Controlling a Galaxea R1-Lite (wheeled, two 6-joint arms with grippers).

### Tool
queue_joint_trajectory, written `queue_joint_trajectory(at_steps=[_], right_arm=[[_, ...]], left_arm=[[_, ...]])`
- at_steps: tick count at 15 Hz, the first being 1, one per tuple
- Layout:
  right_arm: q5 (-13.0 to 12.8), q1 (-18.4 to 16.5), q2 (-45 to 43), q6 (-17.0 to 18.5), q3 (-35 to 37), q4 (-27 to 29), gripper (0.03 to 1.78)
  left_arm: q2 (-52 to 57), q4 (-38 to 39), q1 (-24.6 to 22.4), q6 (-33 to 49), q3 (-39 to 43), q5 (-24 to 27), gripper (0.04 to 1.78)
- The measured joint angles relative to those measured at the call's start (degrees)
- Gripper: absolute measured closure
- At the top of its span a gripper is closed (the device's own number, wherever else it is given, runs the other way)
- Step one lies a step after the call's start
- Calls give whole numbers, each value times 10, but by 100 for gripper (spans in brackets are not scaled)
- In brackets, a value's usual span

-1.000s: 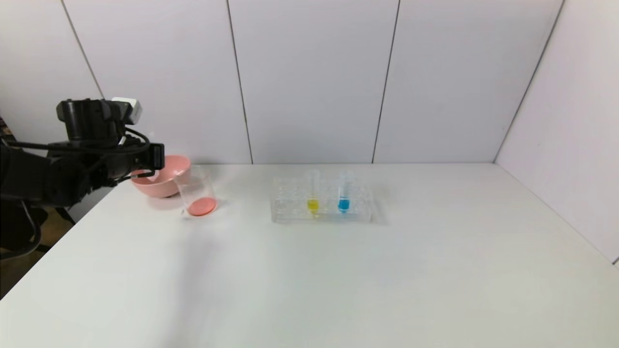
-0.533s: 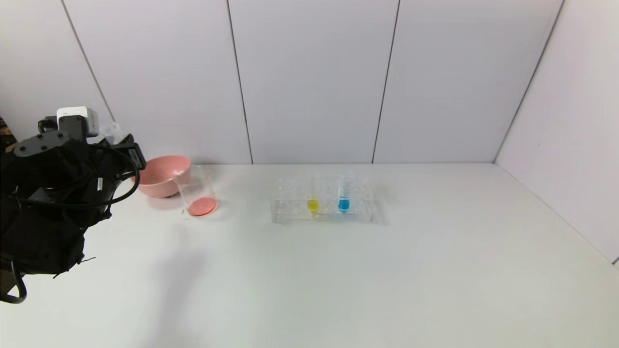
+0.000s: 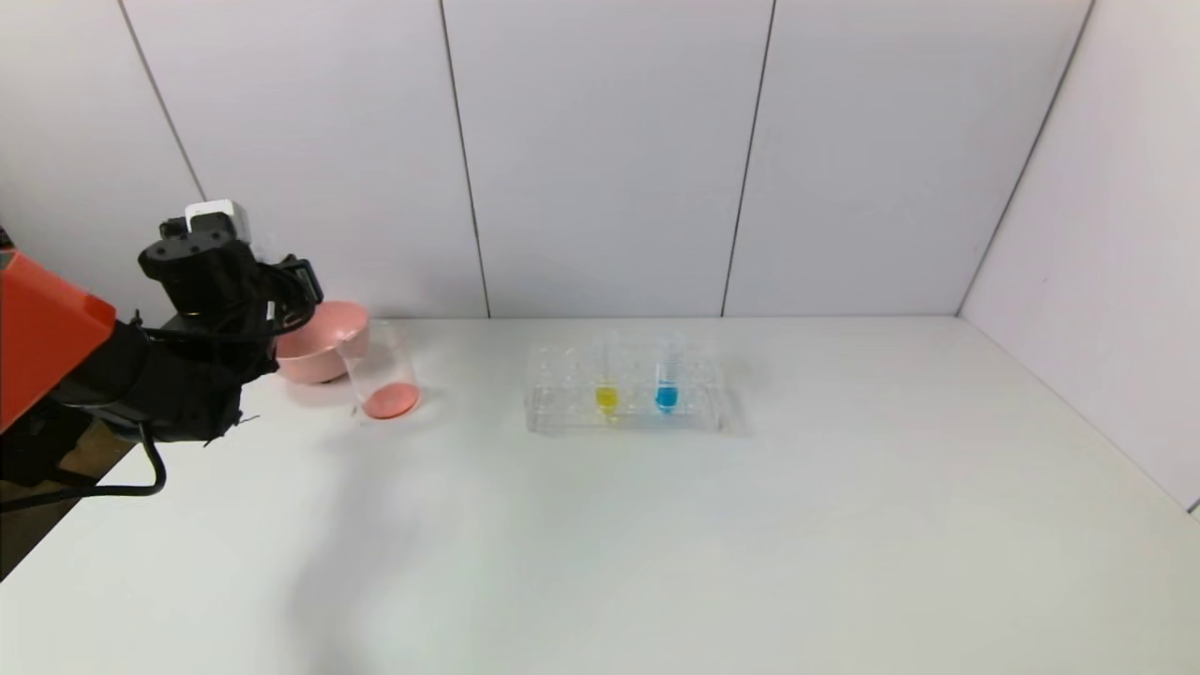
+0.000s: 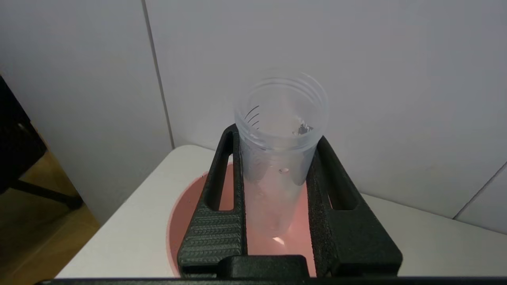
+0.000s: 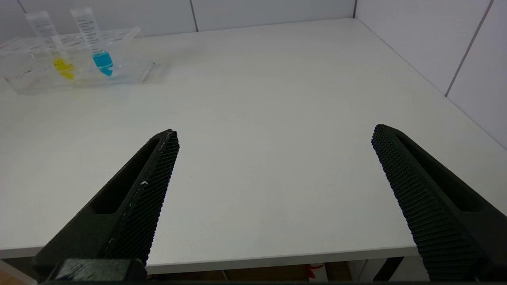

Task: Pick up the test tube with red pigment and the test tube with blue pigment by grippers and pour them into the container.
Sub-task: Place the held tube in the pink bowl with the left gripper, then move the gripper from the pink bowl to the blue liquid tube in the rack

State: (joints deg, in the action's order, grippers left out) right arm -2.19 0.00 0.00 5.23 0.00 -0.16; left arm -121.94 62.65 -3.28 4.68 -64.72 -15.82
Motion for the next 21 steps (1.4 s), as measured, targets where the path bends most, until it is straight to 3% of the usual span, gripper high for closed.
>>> queue_joint_trajectory(at_steps=[2, 7, 10, 13, 16, 19, 21], right_arm=[[0, 0, 0, 0, 0, 0, 4], [0, 0, 0, 0, 0, 0, 4], [0, 0, 0, 0, 0, 0, 4], [0, 0, 0, 0, 0, 0, 4], [0, 0, 0, 0, 0, 0, 4], [0, 0, 0, 0, 0, 0, 4], [0, 0, 0, 0, 0, 0, 4]], left_arm=[[-20, -55, -4, 17, -40, 1, 137], [-38, -61, -7, 17, -58, 2, 128], [-40, -61, -7, 17, -57, 2, 97], [-38, -52, -6, 18, -48, 1, 47], [-10, -35, 2, 18, 5, 6, 15], [55, -12, 12, 18, 119, 73, 5], [119, -2, 18, 17, 201, 160, 5]])
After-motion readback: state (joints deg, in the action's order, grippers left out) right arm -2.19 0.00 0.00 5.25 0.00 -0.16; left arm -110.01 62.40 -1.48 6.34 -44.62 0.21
